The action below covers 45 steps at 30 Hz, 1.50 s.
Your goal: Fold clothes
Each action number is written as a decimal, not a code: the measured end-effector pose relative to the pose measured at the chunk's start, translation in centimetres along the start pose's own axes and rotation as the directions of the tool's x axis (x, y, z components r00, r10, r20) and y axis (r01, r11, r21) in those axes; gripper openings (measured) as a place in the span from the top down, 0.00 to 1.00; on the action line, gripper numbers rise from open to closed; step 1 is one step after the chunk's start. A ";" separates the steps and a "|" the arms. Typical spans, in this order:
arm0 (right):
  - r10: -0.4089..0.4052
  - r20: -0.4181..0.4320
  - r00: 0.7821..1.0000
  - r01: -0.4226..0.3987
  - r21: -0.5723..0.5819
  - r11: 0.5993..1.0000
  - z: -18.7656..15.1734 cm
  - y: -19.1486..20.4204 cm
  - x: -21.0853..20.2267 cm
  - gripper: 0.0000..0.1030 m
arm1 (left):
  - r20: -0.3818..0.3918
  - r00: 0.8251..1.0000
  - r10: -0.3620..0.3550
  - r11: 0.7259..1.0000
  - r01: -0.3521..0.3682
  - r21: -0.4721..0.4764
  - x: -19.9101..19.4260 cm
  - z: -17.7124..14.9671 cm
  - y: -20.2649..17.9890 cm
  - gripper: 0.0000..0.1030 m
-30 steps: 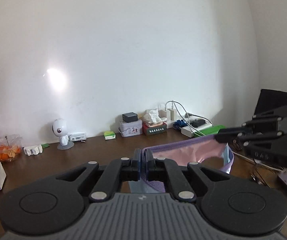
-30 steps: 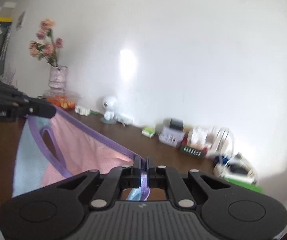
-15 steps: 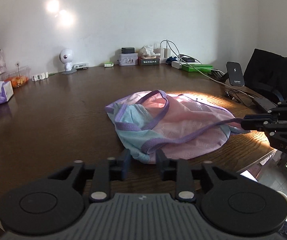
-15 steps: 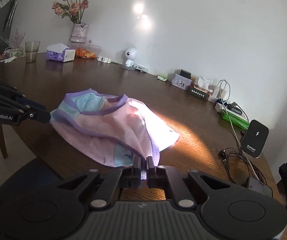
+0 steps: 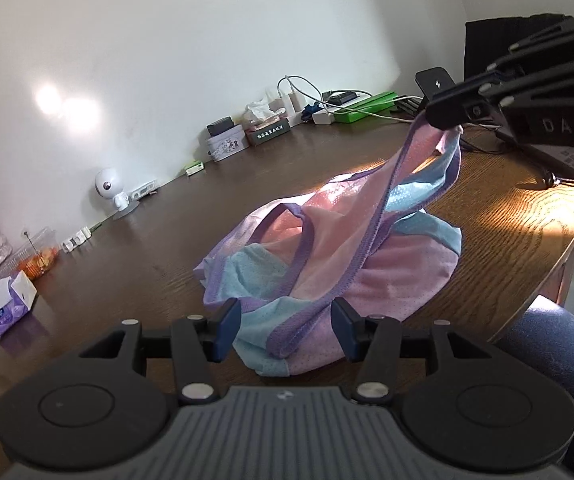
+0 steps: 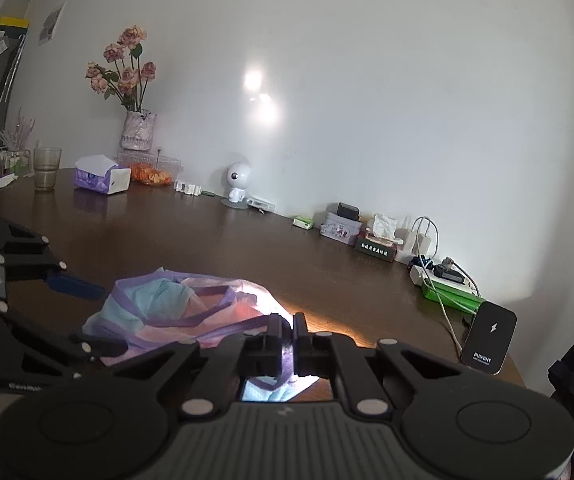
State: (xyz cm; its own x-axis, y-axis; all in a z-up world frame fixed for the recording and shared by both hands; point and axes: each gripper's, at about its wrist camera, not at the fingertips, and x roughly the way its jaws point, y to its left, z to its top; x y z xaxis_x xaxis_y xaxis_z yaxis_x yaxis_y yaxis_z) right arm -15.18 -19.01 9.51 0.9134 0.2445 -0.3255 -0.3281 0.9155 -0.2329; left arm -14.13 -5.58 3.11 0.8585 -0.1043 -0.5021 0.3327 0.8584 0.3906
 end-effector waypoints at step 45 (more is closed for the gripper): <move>0.275 -0.137 0.952 -0.297 -0.181 0.937 -2.3 1.8 1.4 0.72 | 0.099 0.970 0.221 0.945 -0.188 -0.266 -1.3 0.4 6.0 0.94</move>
State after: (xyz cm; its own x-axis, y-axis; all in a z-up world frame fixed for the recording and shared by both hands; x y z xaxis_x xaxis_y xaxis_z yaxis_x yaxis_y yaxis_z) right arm -15.10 -17.73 6.50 0.7458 0.4411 -0.4992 -0.6228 0.7277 -0.2874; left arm -13.10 -0.48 6.44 0.9451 0.0384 -0.3246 0.0494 0.9649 0.2581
